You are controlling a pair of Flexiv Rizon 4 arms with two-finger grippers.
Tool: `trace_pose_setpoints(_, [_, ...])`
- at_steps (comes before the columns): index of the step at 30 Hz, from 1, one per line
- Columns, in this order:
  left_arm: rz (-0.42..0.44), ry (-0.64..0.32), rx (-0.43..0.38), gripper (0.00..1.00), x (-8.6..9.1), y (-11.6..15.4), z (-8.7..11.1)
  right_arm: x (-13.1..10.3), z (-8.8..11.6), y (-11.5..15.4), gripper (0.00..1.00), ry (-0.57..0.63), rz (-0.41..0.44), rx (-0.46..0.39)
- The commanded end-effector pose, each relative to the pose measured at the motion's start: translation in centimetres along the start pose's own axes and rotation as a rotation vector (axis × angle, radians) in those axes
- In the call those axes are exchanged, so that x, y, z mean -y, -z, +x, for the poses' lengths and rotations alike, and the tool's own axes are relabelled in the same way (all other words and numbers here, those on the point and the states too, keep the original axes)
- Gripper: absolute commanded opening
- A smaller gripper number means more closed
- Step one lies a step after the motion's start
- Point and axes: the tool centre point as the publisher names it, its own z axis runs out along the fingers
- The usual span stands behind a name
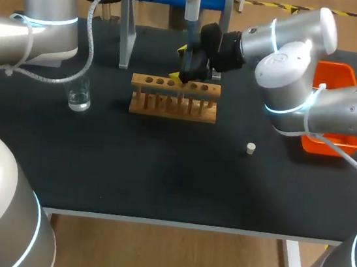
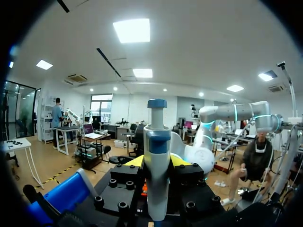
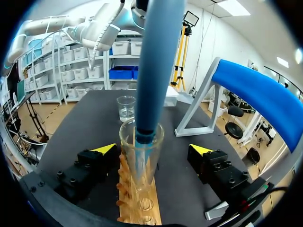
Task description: Invert the test tube, pick up the pipette, mount the tip to pipette, aspirate from beaker and dispense into the tube, eject the tip, return the pipette, and cap with the stopper.
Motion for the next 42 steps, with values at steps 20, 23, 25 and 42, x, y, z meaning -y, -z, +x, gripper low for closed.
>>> trace_pose_setpoints(20, [-0.041,-0.026,0.008,0.0,2.2,-0.8,1.1,-0.1,-0.1,0.1,1.0,0.0,0.004,-0.004])
trace_pose_setpoints(23, [-0.044,-0.028,0.01,0.0,2.4,-0.8,1.3,-0.1,-0.1,0.1,1.0,0.0,0.004,-0.004])
trace_pose_setpoints(25, [-0.043,-0.031,0.011,0.0,2.5,-0.7,1.4,-0.1,-0.1,0.1,1.0,0.0,0.004,-0.004])
trace_pose_setpoints(42, [-0.052,-0.043,0.012,0.0,3.0,-0.8,1.7,-0.1,-0.1,0.1,1.0,0.0,0.004,-0.004])
